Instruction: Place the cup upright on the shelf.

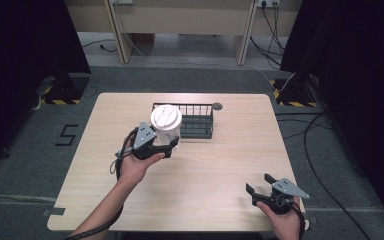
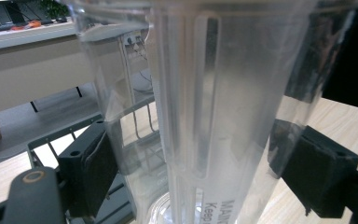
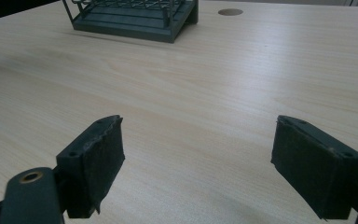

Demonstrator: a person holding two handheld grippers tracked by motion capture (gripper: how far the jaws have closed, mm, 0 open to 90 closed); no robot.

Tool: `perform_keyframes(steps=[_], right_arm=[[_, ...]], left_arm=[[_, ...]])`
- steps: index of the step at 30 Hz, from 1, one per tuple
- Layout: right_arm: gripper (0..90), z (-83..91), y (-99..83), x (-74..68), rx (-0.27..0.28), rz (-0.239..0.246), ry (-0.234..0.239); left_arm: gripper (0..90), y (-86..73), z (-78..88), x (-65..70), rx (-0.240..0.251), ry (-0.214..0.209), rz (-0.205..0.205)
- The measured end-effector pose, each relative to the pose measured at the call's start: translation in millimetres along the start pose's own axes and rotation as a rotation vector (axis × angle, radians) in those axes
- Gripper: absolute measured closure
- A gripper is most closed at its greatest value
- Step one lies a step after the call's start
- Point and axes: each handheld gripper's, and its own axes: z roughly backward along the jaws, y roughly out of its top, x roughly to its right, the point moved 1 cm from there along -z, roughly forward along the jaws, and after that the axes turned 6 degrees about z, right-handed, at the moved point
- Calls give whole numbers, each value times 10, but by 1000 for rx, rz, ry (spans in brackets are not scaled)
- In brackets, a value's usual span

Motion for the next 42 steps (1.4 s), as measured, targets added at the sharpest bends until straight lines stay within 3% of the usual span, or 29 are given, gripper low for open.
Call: perform_keyframes(steps=[20, 42], right_arm=[[173, 7, -3, 9, 7, -7, 2], [177, 6, -4, 29, 9, -31, -4]], left_arm=[[176, 281, -261, -130, 13, 26, 0], [176, 455, -545, -374, 27, 62, 54]])
